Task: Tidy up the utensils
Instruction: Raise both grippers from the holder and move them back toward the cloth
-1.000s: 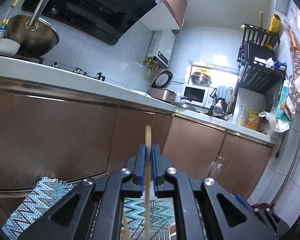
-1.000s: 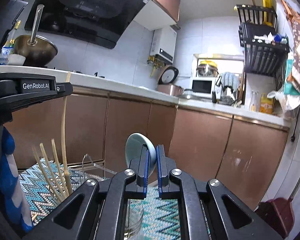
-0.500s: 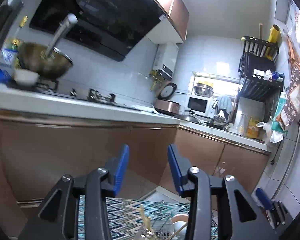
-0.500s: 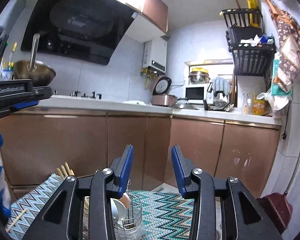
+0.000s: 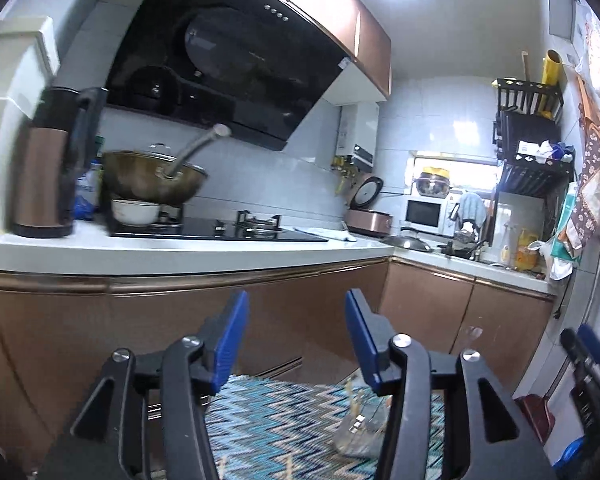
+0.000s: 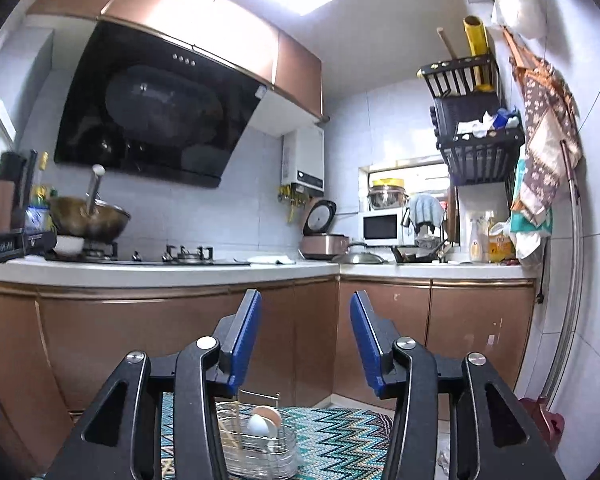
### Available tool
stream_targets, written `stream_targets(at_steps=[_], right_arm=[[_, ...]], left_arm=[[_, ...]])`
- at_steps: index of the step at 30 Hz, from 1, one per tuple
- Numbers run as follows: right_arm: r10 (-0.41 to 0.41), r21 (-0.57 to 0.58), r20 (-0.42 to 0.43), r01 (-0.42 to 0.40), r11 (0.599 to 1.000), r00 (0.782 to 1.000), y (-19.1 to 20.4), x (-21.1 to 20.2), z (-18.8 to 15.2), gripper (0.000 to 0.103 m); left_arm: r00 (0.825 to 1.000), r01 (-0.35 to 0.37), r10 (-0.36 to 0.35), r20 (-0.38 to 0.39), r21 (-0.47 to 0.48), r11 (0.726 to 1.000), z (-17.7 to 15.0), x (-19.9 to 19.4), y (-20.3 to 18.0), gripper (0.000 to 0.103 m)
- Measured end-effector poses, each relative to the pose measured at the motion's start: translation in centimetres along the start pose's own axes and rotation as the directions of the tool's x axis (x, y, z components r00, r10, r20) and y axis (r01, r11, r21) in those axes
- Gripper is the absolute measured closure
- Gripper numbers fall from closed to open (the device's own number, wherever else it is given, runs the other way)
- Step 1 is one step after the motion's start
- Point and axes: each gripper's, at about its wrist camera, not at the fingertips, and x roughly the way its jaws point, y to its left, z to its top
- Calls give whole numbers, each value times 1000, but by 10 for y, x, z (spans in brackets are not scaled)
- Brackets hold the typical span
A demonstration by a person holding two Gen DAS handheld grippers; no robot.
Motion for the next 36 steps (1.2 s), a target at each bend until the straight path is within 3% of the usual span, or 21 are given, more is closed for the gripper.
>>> stream_targets(at_steps=[12, 19, 26, 32, 36], right_arm=[[95, -3, 14, -95, 996, 995, 33, -62, 22, 50], [126, -14, 16, -126, 992, 992, 46, -85, 18, 31], [142, -3, 11, -142, 990, 990, 52, -97, 14, 15], [144, -6, 13, -144, 990, 990, 54, -100, 14, 13], [161, -2, -23, -161, 987, 987, 58, -91, 9, 13]], left_arm=[[998, -62, 62, -13, -44, 997, 4, -82, 55, 54], [996, -86, 84, -32, -65, 994, -3, -106, 77, 53], [995, -98, 95, -40, -72, 993, -8, -113, 90, 53], [994, -105, 101, -48, -75, 992, -13, -113, 98, 51], [990, -108, 101, -93, -73, 991, -22, -98, 102, 50]])
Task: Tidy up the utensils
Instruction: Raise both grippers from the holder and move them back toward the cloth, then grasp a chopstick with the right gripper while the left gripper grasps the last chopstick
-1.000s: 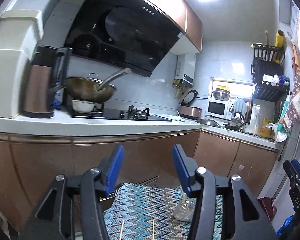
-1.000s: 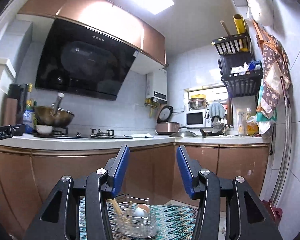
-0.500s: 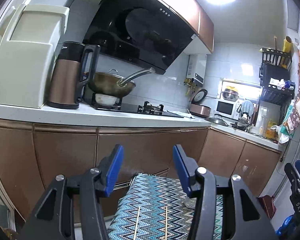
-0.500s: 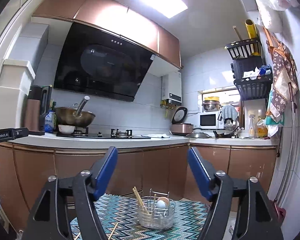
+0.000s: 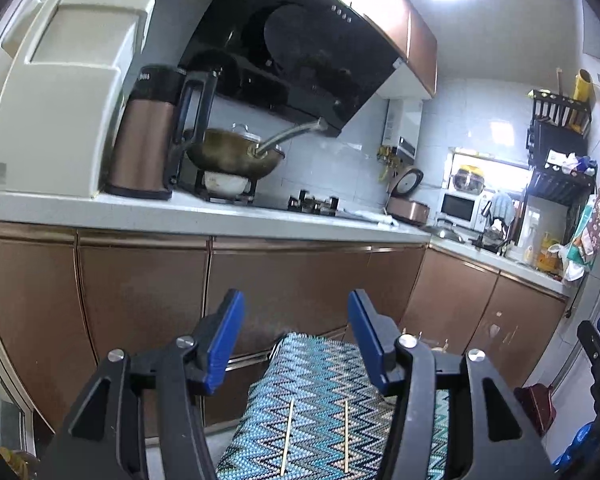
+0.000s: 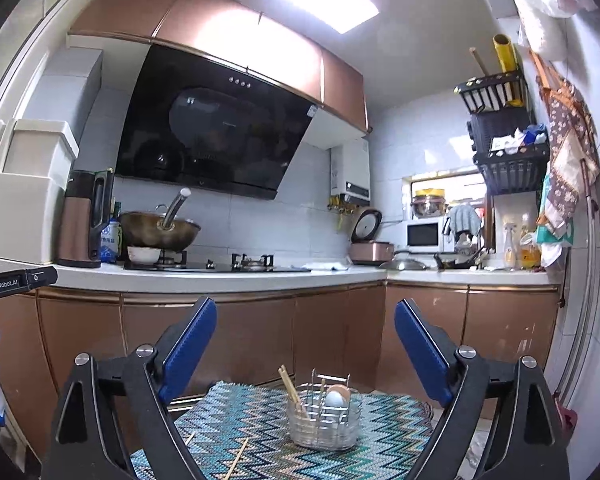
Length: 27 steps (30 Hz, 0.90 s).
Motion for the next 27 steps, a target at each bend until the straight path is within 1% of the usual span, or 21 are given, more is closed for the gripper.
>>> stream_targets(at_steps=[4, 7, 10, 11, 12, 13, 14, 15, 16, 17, 18, 19, 20, 21, 22, 23, 24, 25, 26, 27], right_arm=[[20, -6, -57, -20, 1000, 998, 5, 16, -10, 13], [42, -20, -122, -45, 999, 992, 11, 34, -22, 16], [76, -34, -210, -85, 996, 975, 21, 57, -38, 17], [89, -37, -246, -101, 994, 965, 24, 66, -44, 20], [109, -36, -298, -126, 991, 948, 28, 79, -52, 21], [133, -30, -354, -154, 988, 926, 33, 92, -62, 23], [155, -26, -406, -181, 983, 901, 38, 105, -72, 26], [169, -22, -448, -200, 980, 878, 42, 115, -81, 28], [180, -15, -499, -216, 976, 848, 47, 127, -91, 32], [192, -5, -544, -232, 973, 817, 51, 139, -102, 37], [206, 5, -594, -253, 967, 778, 56, 154, -115, 41], [211, 5, -618, -264, 964, 758, 59, 161, -123, 46], [211, 1, -654, -278, 961, 726, 64, 173, -135, 49], [208, -3, -679, -285, 958, 704, 67, 181, -145, 51], [209, 0, -707, -296, 955, 675, 70, 192, -156, 56], [216, 11, -735, -308, 951, 643, 73, 202, -166, 60], [224, 23, -761, -319, 947, 608, 77, 214, -175, 62], [229, 32, -779, -328, 944, 584, 80, 223, -182, 65], [241, 52, -804, -340, 939, 544, 85, 235, -192, 67], [255, 75, -820, -345, 935, 513, 88, 245, -199, 69]], left_arm=[[997, 2, -2, -72, 1, 1000, -12, 25, 4, 50], [989, 8, -8, -151, 3, 1000, -25, 53, 9, 50], [969, 15, -15, -249, -3, 1000, -42, 89, 13, 50], [953, 27, -28, -302, -9, 1000, -51, 107, 16, 50], [940, 34, -36, -338, -12, 999, -58, 119, 17, 50], [923, 44, -47, -381, -17, 999, -66, 133, 18, 50], [900, 56, -62, -431, -28, 998, -76, 151, 21, 50], [870, 63, -74, -488, -39, 997, -87, 170, 23, 50], [834, 73, -90, -544, -53, 996, -99, 190, 25, 50], [810, 80, -103, -578, -65, 995, -107, 202, 27, 51], [776, 84, -113, -620, -76, 994, -118, 219, 30, 51], [747, 86, -120, -653, -84, 993, -128, 233, 32, 51], [711, 88, -125, -692, -89, 992, -139, 251, 32, 51], [680, 94, -130, -722, -90, 992, -148, 264, 31, 51], [645, 100, -138, -751, -96, 990, -157, 278, 30, 51], [619, 105, -140, -773, -96, 990, -165, 287, 29, 53], [595, 112, -144, -791, -95, 989, -171, 296, 27, 57], [571, 115, -147, -808, -98, 989, -177, 305, 25, 59], [546, 110, -147, -825, -104, 989, -185, 314, 24, 66], [522, 108, -147, -840, -107, 988, -189, 324, 25, 70]])
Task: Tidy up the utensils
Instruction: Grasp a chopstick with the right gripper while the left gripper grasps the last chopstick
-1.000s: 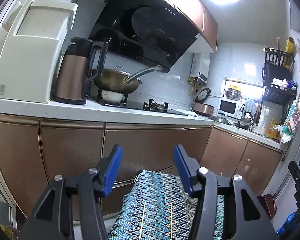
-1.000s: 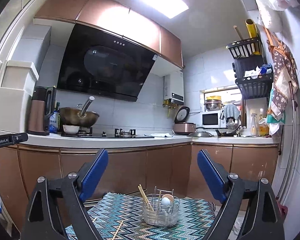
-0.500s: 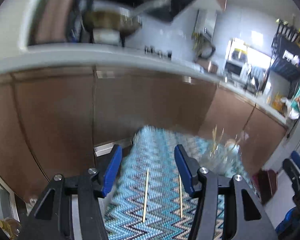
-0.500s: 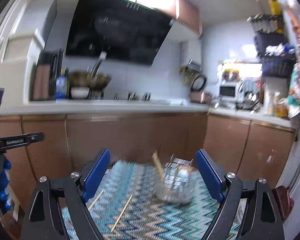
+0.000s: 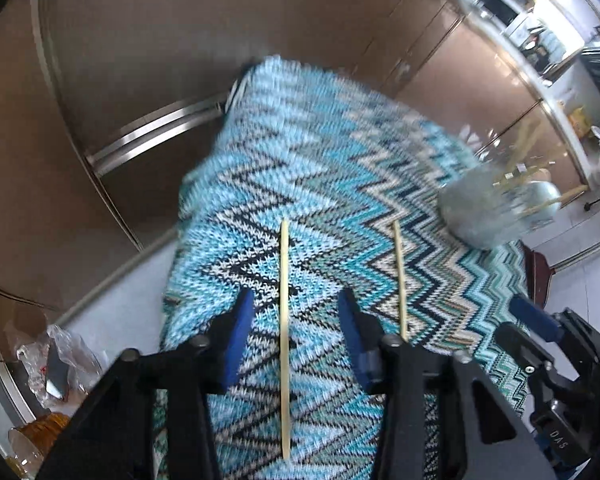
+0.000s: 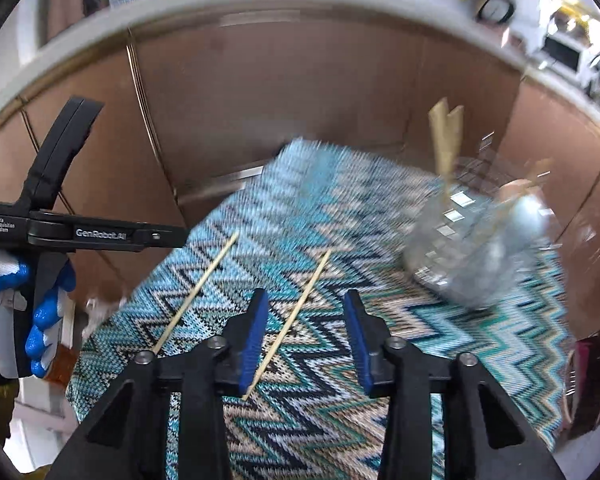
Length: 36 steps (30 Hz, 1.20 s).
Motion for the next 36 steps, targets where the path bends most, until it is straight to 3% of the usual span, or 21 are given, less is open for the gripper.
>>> stream_targets(at_steps=[3, 7, 13, 26, 36], right_arm=[[56, 12, -82, -55, 998, 995, 2, 35, 12, 75], [63, 29, -167, -59, 998, 984, -1, 75, 28, 76], [79, 111, -245, -53, 992, 966, -23, 112, 41, 77], [106, 151, -335, -58, 987, 936, -33, 155, 45, 88], [96, 159, -323, -45, 986, 942, -31, 160, 47, 95]], left_arm=[[998, -6, 6, -56, -4, 1000, 12, 20, 3, 72], [995, -19, 19, -102, 4, 1000, 23, 35, 3, 73], [988, -44, 53, -148, 65, 997, 30, 48, -6, 82], [975, -62, 77, -209, 77, 995, 35, 66, -3, 93], [971, -119, 133, -198, 83, 989, 33, 69, -13, 98]])
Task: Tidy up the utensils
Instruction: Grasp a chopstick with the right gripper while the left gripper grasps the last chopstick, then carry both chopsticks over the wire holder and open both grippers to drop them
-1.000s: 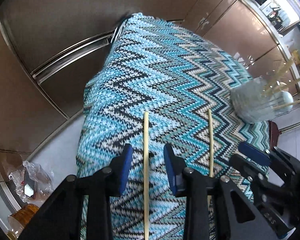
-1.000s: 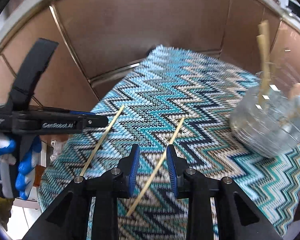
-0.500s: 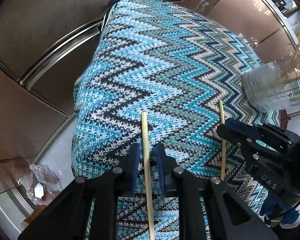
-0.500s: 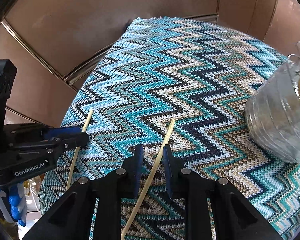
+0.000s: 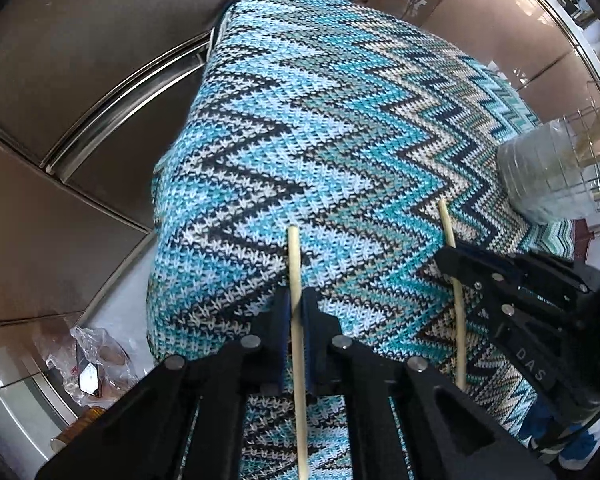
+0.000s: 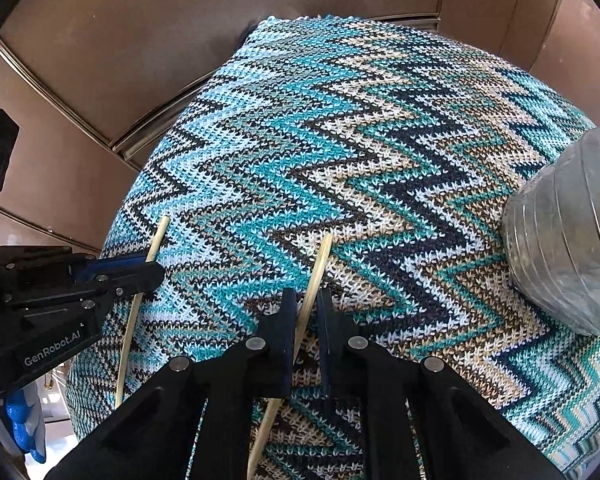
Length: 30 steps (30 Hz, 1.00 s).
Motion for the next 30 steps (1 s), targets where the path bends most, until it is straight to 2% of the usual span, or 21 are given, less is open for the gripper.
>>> stream_targets(at_steps=[7, 13, 19, 30], right_arm=[[32, 4, 76, -33, 999, 997, 0, -32, -19, 98], [52, -40, 172, -46, 998, 984, 5, -78, -43, 98], [62, -73, 277, -44, 996, 959, 11, -120, -77, 98], [51, -74, 414, -23, 997, 909, 13, -191, -136, 98]], left_arm=[[997, 56, -53, 62, -61, 997, -11, -13, 8, 98], [979, 80, -73, 189, -32, 996, -33, -53, -4, 98], [937, 114, -115, 330, 23, 993, -66, -100, -20, 98], [877, 140, -157, 454, 70, 988, -109, -158, -44, 98]])
